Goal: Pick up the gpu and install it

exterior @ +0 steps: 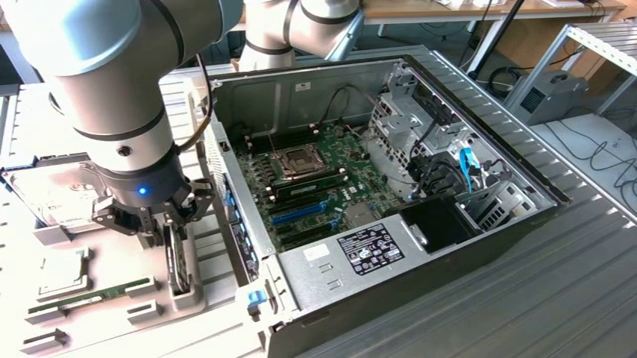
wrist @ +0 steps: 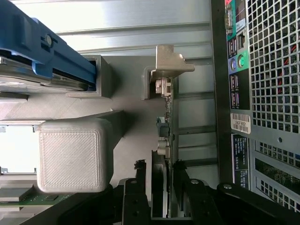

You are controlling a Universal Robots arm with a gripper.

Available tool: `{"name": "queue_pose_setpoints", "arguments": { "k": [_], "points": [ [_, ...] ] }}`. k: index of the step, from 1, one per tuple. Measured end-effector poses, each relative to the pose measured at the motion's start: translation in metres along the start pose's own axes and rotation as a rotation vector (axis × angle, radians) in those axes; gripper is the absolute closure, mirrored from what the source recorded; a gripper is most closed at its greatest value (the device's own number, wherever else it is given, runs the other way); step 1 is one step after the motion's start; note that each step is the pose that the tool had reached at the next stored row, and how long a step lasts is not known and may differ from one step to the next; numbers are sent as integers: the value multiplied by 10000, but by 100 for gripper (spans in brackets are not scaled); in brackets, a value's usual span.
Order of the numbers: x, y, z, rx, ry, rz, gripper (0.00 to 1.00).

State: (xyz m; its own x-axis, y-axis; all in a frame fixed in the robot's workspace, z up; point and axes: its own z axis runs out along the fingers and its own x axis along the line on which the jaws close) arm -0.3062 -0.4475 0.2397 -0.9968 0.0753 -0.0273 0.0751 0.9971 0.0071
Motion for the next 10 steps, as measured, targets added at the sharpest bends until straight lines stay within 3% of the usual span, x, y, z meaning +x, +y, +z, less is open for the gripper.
{"name": "queue_pose_setpoints", "arguments": {
  "k": [10],
  "points": [
    [-2,0,-57,-29,2,3,63]
  ]
}}
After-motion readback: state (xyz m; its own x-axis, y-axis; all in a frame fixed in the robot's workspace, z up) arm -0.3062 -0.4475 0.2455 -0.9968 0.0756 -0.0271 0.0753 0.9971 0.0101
